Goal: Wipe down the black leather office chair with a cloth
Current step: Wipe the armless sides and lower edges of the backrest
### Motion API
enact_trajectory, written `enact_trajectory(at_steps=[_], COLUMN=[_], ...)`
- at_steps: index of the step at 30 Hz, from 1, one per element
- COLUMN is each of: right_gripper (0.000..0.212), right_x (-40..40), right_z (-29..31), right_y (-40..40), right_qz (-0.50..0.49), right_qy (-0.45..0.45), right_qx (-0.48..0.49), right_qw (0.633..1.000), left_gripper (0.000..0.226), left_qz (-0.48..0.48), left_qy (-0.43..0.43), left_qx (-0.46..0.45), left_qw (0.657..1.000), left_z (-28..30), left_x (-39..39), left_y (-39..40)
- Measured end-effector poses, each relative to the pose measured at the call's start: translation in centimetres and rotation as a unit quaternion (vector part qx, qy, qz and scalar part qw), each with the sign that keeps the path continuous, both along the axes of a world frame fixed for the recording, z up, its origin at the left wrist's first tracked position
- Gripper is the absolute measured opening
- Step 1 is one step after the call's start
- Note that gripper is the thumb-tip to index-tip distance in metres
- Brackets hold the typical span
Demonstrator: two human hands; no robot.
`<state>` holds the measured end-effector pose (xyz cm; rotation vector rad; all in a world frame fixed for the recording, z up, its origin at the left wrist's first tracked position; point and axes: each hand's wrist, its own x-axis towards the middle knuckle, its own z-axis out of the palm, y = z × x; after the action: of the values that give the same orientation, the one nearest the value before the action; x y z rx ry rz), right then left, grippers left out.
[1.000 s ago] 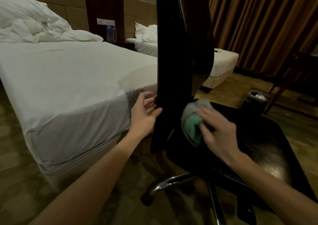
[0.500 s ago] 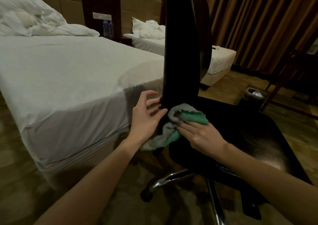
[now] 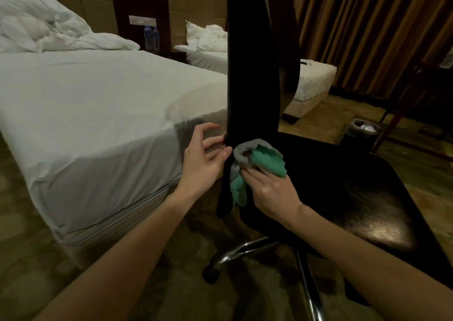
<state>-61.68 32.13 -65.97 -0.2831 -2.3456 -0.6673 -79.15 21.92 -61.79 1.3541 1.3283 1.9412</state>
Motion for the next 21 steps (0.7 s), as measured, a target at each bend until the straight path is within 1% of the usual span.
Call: enact_trajectory(at_steps=[2,4,6,8,10,13,14,16,18,19,21], right_gripper=[0.037,0.044,0.05,0.052,0.046,0.037,0.034,0.031,0.03,0.03,0.031], right_x=[0.1,0.8,2.0,3.3,4.6,6.9,7.9,9.6,10.1,9.8,7.9], right_z=[-0.9,-2.7,-4.8,-5.9,-5.9,-4.7,-4.1,-3.1,-2.1,-2.1,-2.5], right_y=[-0.3,-0.6,-0.9,-1.0,-0.8,0.1,0.8,2.8,4.6,5.1,4.3], right_qz=[-0.005,-0.018,-0.06,-0.102,-0.098,-0.051,-0.046,-0.084,-0.163,-0.187,-0.196], right_qy=[-0.025,-0.105,-0.196,-0.225,-0.218,-0.232,-0.232,-0.204,-0.162,-0.142,-0.115], right_qx=[-0.01,-0.033,-0.073,-0.129,-0.147,-0.125,-0.133,-0.195,-0.295,-0.33,-0.356], right_qw=[1.0,0.994,0.976,0.96,0.96,0.963,0.962,0.956,0.927,0.914,0.907], left_gripper=[0.045,0.044,0.043,0.039,0.038,0.042,0.044,0.046,0.048,0.048,0.049], left_qz=[0.002,0.021,0.035,0.045,0.054,0.062,0.071,0.084,0.099,0.109,0.128], left_qy=[-0.007,-0.014,-0.009,0.017,0.053,0.089,0.102,0.136,0.171,0.187,0.213], left_qx=[0.001,0.007,0.011,0.012,0.005,-0.028,-0.038,-0.065,-0.088,-0.098,-0.11], left_qw=[1.0,1.0,0.999,0.999,0.997,0.994,0.992,0.985,0.976,0.971,0.962], left_z=[0.0,-0.1,-0.4,-0.7,-1.2,-2.6,-3.3,-4.6,-5.8,-6.2,-6.8], left_x=[0.2,0.6,1.0,1.3,1.3,1.0,1.0,1.1,1.2,1.3,1.5], left_y=[0.1,0.2,0.4,0.5,0.4,0.1,0.0,-0.4,-0.8,-1.0,-1.3])
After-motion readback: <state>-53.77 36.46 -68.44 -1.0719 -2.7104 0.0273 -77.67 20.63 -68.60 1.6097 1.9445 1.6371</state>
